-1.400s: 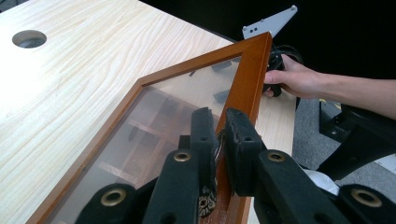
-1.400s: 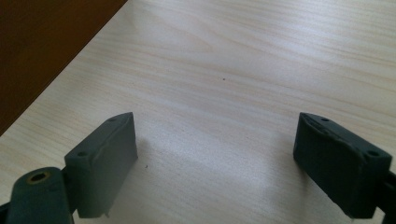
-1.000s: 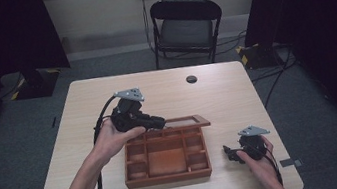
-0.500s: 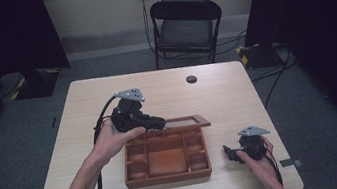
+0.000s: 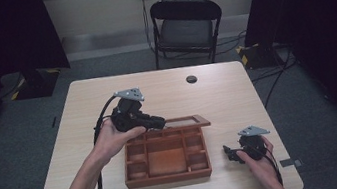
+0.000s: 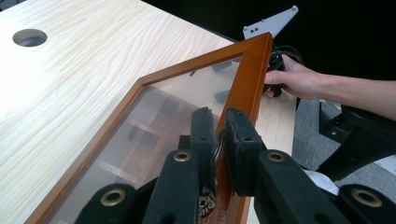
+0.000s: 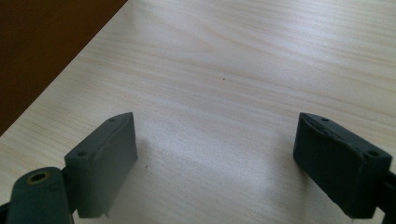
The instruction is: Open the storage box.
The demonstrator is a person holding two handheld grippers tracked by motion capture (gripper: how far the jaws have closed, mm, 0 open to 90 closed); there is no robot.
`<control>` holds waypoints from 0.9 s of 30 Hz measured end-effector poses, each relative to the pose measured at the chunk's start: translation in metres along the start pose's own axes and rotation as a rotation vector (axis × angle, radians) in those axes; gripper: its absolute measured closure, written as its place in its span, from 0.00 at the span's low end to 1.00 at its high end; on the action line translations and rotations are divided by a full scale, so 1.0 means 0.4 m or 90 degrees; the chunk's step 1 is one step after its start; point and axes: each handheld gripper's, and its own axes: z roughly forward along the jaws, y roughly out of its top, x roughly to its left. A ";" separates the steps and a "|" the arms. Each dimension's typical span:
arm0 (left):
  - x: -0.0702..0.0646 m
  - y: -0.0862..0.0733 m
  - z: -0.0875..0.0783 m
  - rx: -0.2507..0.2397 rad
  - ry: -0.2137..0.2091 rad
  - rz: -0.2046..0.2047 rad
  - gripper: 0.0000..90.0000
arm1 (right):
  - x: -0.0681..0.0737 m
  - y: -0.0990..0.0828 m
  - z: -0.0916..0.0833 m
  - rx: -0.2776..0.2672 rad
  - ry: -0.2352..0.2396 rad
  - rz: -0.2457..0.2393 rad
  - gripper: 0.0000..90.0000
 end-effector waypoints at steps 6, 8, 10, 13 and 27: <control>0.001 0.002 0.000 -0.002 0.002 -0.003 0.91 | 0.000 0.000 0.000 0.000 0.000 0.000 0.14; 0.000 0.002 -0.001 0.000 0.002 -0.002 0.91 | 0.000 0.000 0.000 0.000 0.000 0.000 0.14; 0.000 0.001 0.000 -0.001 0.001 -0.002 0.91 | 0.000 0.000 0.000 0.000 0.000 0.000 0.14; 0.000 0.002 0.000 0.002 0.001 -0.002 0.91 | 0.000 0.000 0.000 0.000 0.000 0.000 0.14; -0.001 0.002 0.008 0.008 0.000 0.001 0.91 | 0.000 0.000 0.000 0.000 0.000 -0.001 0.14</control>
